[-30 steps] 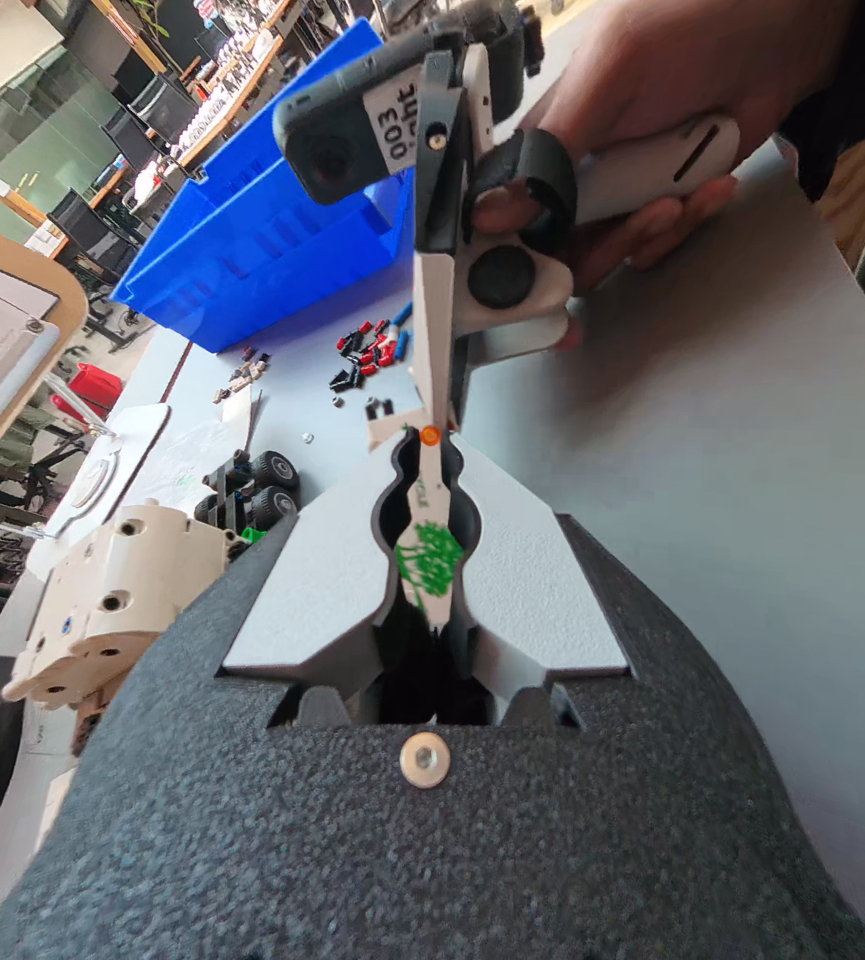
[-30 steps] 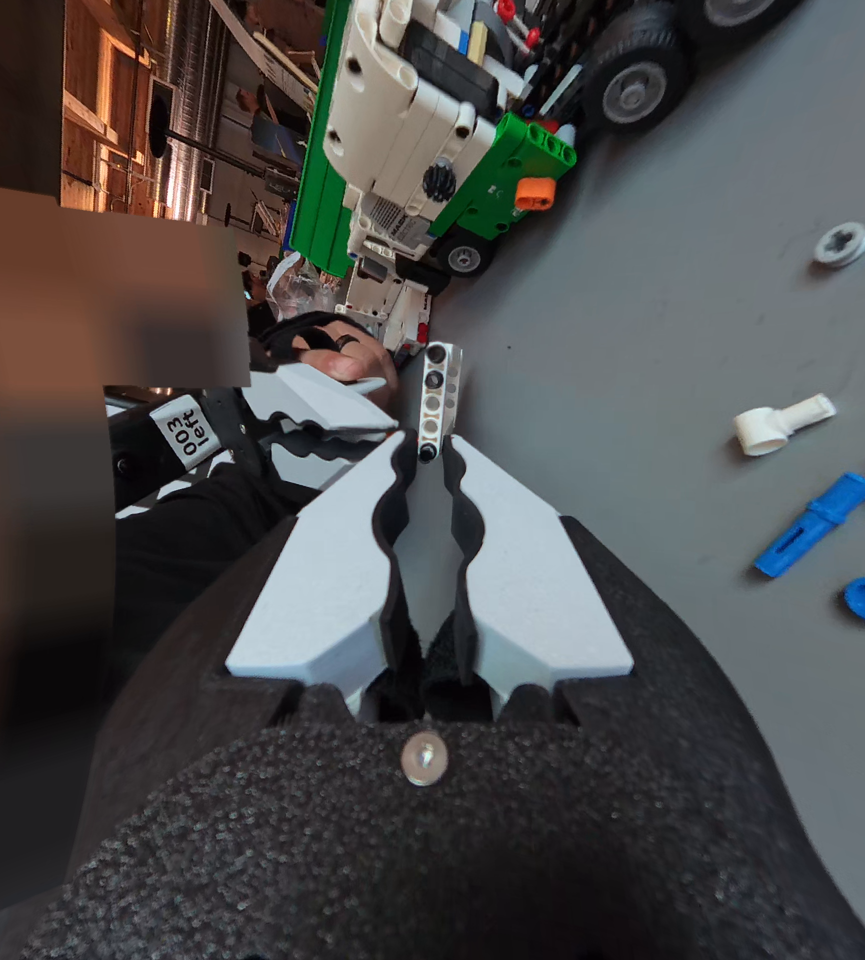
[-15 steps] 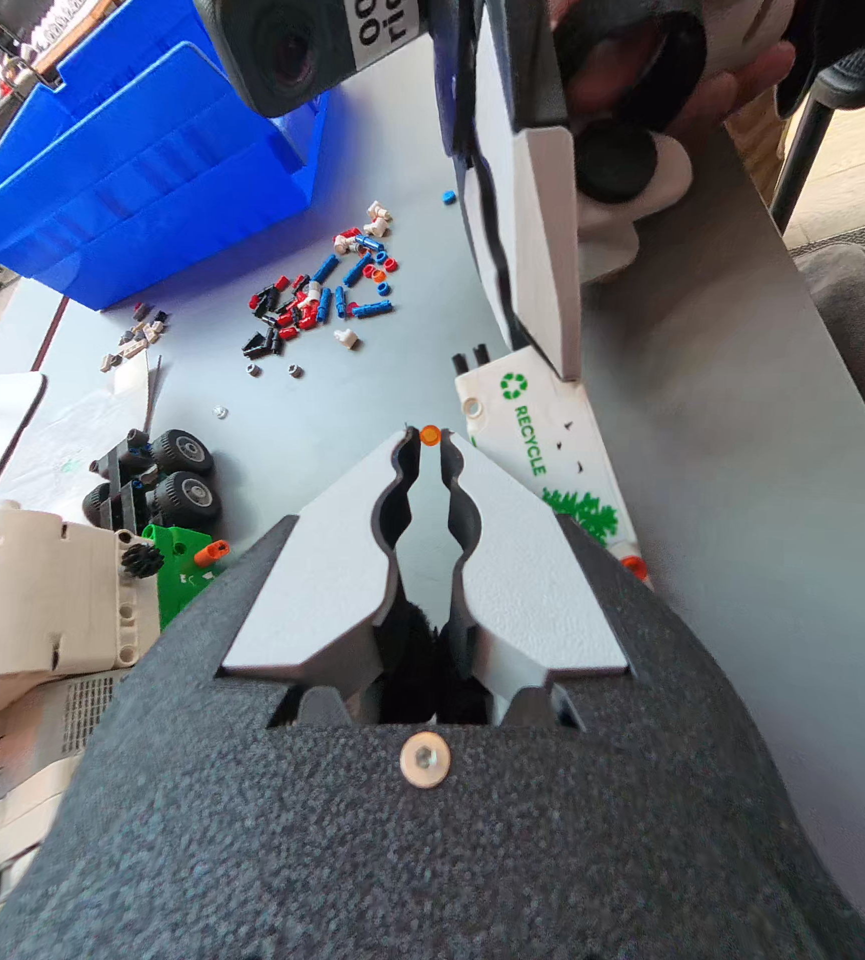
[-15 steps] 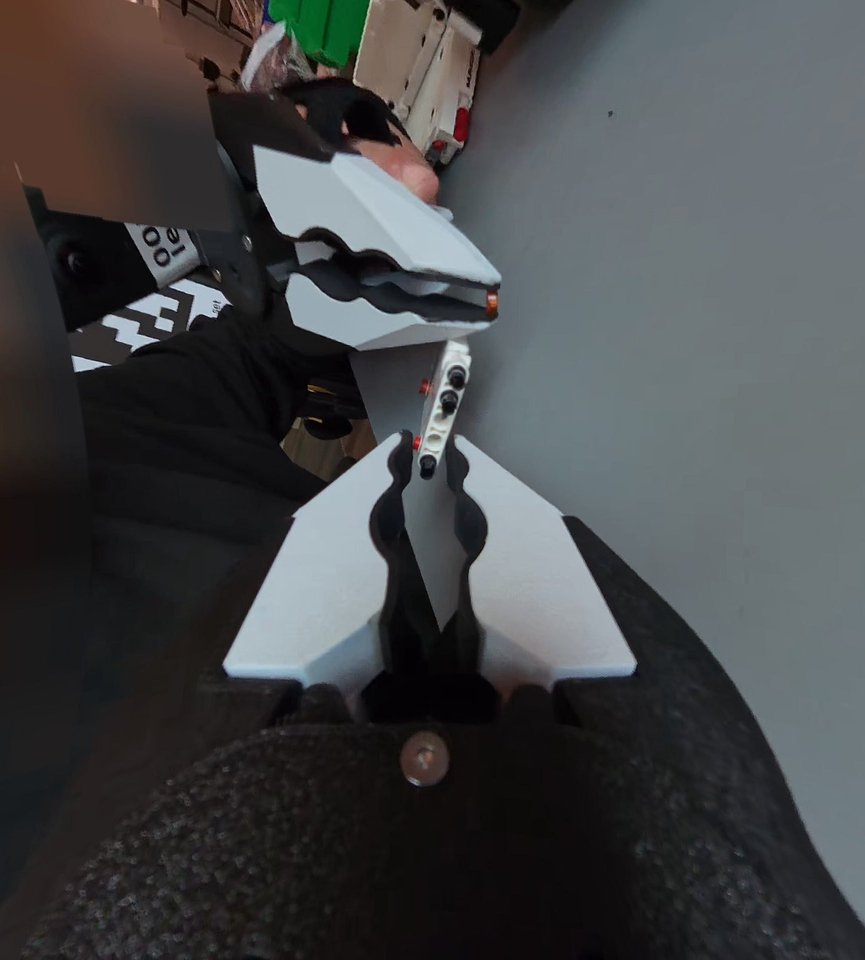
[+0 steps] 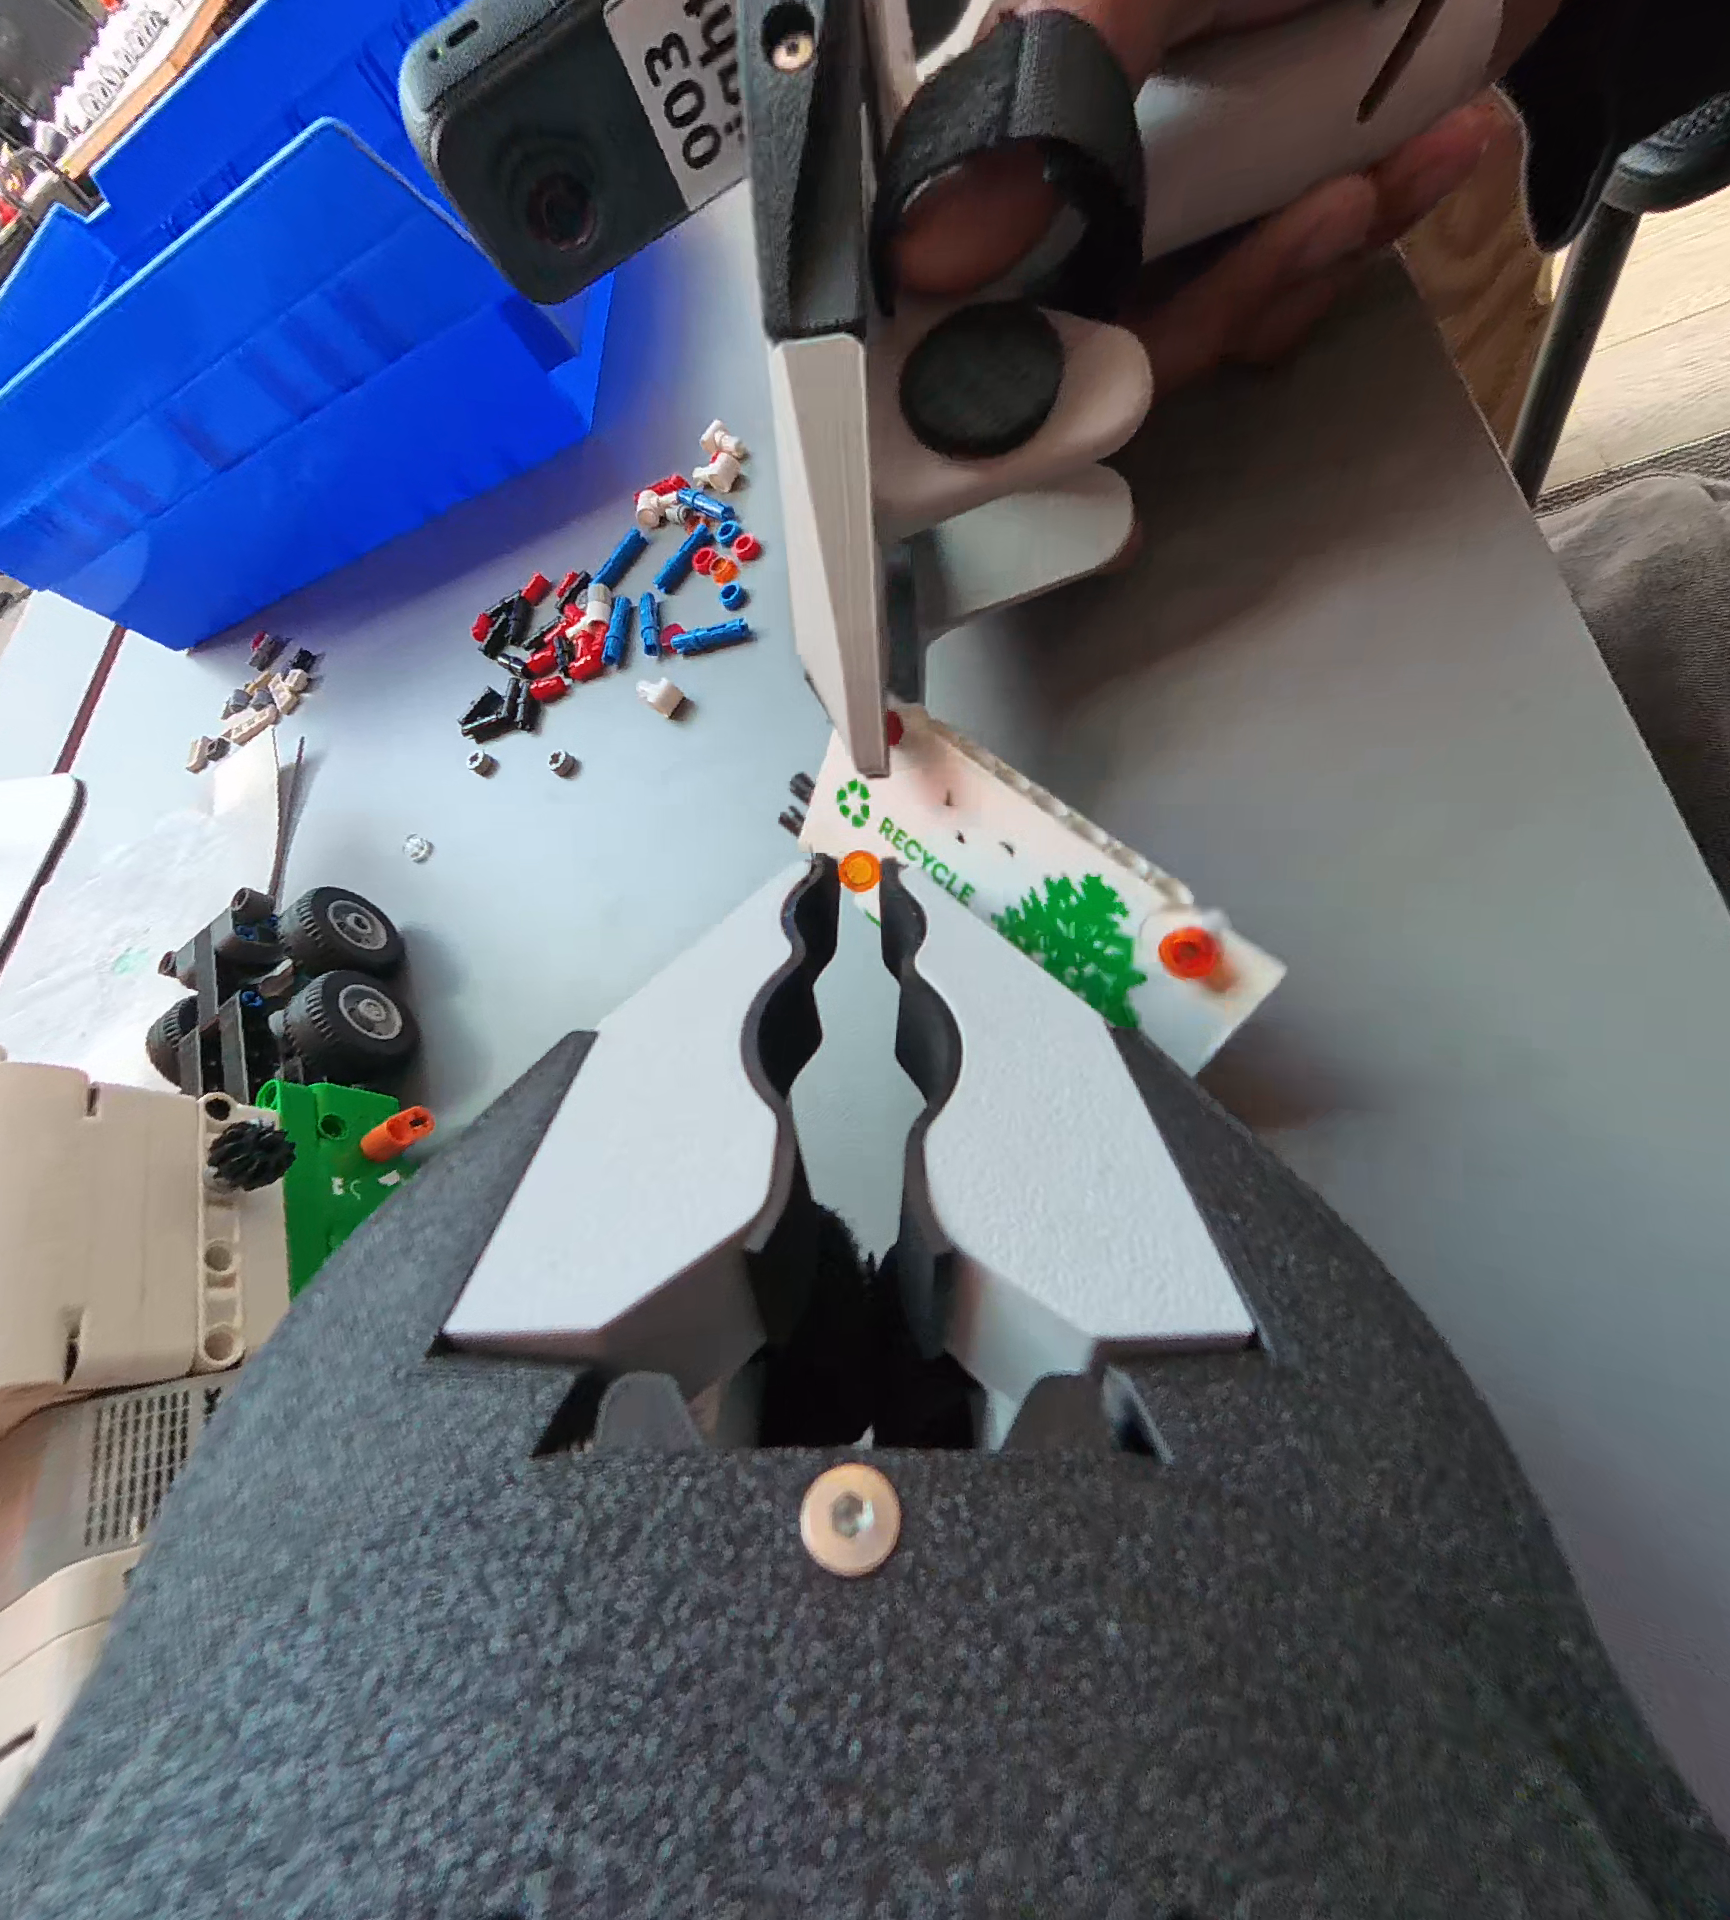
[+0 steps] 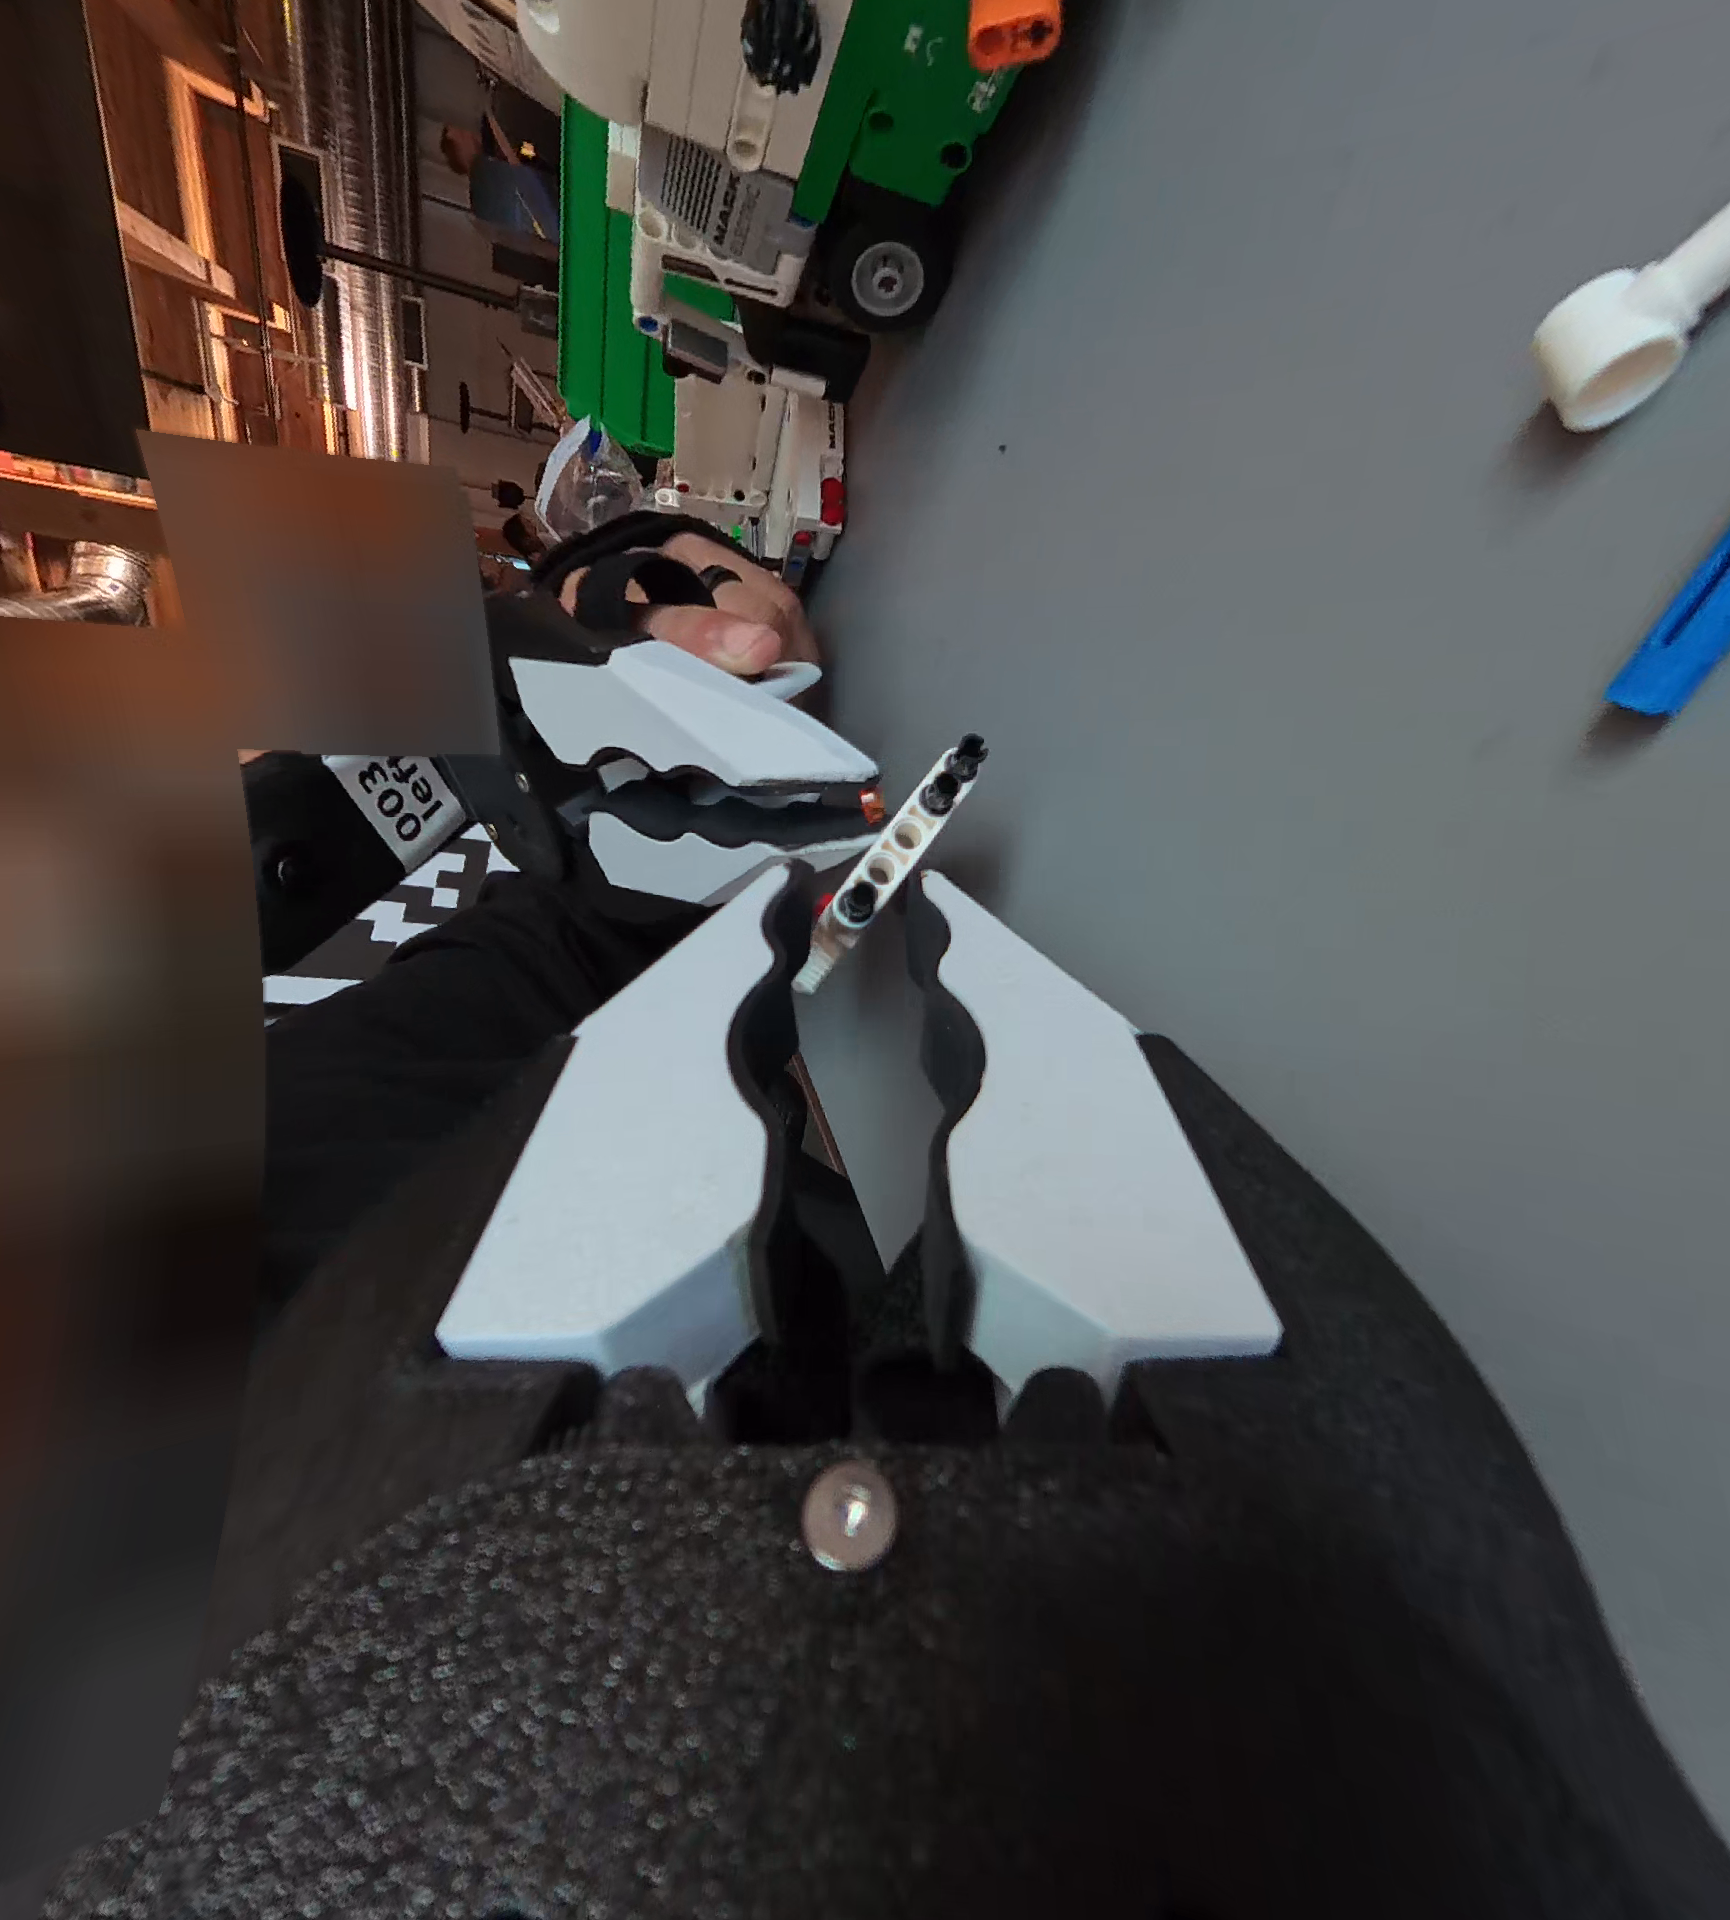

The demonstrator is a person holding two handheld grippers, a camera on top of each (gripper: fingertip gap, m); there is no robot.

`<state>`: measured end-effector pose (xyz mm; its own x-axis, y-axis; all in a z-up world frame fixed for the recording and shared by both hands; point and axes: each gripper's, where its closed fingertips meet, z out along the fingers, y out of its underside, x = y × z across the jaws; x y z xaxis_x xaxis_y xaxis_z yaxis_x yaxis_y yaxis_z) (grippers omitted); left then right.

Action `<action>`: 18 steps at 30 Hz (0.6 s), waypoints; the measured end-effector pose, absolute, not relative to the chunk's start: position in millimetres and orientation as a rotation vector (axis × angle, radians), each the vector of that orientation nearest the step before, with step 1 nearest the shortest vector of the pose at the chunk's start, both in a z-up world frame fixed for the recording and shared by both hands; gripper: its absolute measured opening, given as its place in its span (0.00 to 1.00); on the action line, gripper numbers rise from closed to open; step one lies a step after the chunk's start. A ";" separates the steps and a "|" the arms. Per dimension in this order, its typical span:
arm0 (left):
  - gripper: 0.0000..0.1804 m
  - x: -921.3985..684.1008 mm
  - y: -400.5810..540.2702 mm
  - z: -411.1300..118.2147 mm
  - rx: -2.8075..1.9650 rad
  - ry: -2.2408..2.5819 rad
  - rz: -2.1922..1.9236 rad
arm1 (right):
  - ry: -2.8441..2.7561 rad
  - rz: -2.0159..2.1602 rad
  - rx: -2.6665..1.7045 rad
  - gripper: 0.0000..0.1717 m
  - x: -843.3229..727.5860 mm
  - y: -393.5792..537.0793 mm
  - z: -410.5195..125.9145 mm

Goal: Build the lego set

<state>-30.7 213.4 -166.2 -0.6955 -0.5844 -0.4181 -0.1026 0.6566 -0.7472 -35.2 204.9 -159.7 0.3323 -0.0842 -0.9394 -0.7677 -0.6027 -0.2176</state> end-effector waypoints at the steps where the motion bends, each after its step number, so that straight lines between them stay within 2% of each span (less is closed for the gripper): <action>1: 0.04 -31.2 212.6 -166.7 -0.525 2.213 -0.942 | 0.760 1.295 -1.919 0.09 -32.9 205.9 -159.4; 8: 0.04 -36.1 204.8 -170.7 -0.489 2.236 -0.951 | 0.734 1.050 -1.928 0.07 -12.9 213.7 -162.6; 11: 0.04 -36.6 203.8 -171.9 -0.477 2.241 -0.939 | 0.710 1.124 -1.989 0.07 -21.4 219.6 -164.1; 15: 0.04 -36.4 203.8 -174.1 -0.466 2.245 -0.916 | 0.569 1.020 -2.184 0.09 -24.1 236.7 -163.3; 18: 0.03 -38.0 203.3 -171.2 -0.430 2.231 -0.894 | 0.417 0.785 -2.411 0.05 -19.2 246.0 -167.3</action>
<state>-38.0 203.3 -171.2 -0.7104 -0.5199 -0.4743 -0.0485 0.7085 -0.7040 -19.2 246.0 -167.3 0.7799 -0.1148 -0.6153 -0.4456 -0.7922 -0.4170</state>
